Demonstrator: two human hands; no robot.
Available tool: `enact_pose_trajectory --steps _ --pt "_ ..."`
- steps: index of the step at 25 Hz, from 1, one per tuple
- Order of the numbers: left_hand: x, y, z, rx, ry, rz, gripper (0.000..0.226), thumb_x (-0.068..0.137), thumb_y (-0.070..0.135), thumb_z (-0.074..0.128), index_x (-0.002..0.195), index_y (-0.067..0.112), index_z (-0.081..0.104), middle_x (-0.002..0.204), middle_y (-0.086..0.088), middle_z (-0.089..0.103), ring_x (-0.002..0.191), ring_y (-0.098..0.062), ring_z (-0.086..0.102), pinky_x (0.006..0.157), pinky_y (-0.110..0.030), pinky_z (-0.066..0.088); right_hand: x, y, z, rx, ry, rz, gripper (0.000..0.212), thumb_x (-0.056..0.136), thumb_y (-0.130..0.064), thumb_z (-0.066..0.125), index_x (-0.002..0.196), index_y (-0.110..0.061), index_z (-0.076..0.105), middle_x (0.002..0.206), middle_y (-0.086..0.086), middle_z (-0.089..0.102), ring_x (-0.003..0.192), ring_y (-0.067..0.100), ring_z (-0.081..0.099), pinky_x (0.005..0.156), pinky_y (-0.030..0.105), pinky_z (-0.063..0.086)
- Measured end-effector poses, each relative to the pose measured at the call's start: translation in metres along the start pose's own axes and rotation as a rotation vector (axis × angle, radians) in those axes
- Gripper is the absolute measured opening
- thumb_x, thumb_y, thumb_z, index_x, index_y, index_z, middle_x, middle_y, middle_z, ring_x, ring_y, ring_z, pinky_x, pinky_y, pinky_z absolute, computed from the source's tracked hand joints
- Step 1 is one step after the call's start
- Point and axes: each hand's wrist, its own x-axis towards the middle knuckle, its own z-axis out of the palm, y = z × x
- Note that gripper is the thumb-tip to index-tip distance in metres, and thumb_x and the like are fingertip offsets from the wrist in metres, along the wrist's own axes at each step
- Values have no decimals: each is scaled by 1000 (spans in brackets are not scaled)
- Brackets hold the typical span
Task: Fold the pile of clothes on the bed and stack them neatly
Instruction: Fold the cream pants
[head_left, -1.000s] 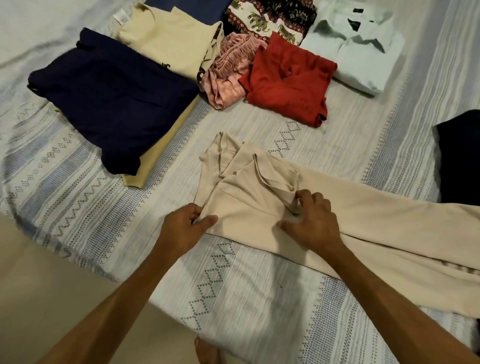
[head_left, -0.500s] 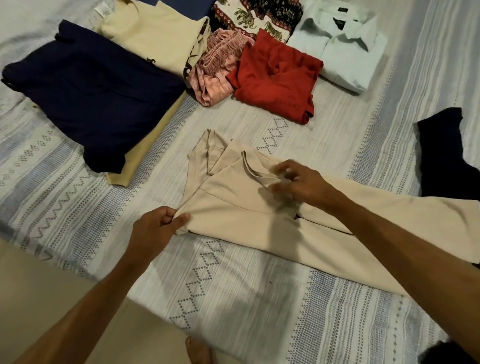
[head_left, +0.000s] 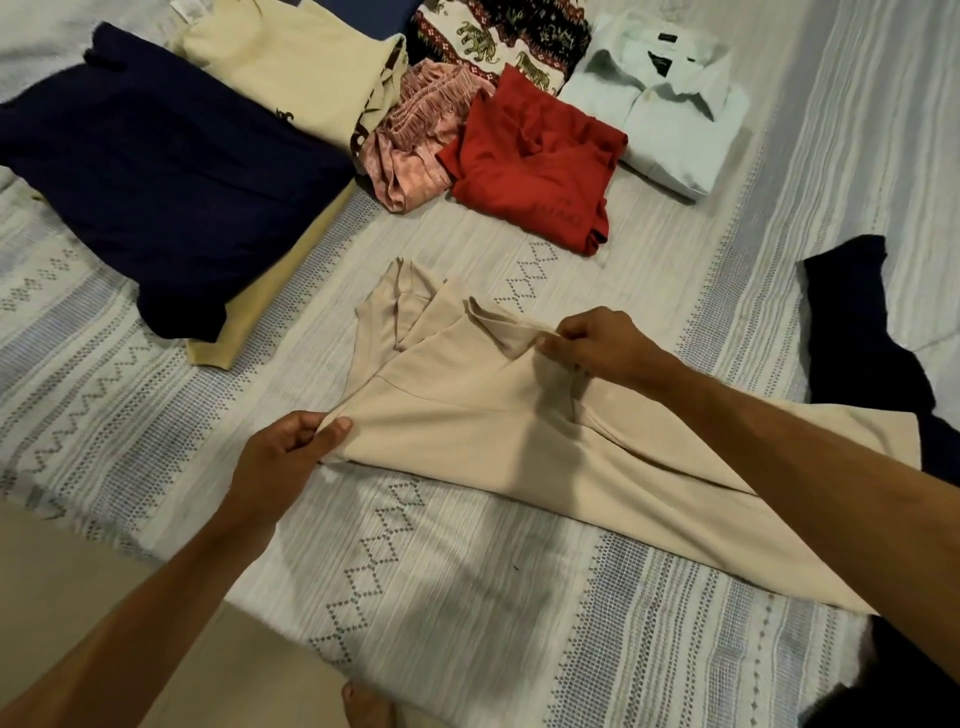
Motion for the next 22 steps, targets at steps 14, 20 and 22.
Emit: enact_pose_trajectory --steps 14,20,22 --pt "-48 -13 94 877 -356 833 51 106 58 36 155 43 33 170 20 15 158 -8 4 124 -30 6 -48 -36 70 -642 444 -581 25 101 -35 58 85 -18 65 79 5 64 69 28 60 66 38 46" --pt "-28 -9 80 264 -147 518 25 96 10 59 115 22 68 109 9 70 100 -15 66 85 -35 56 -99 28 141 -1024 246 -1010 26 89 -15 58 115 -15 60 99 7 61 97 30 58 81 44 43" --pt "-24 5 75 -153 -24 146 21 97 15 55 105 18 74 100 0 77 98 -25 73 77 -42 61 -97 41 146 -982 266 -899 30 82 -13 61 111 -17 57 99 6 60 94 30 59 76 43 40"
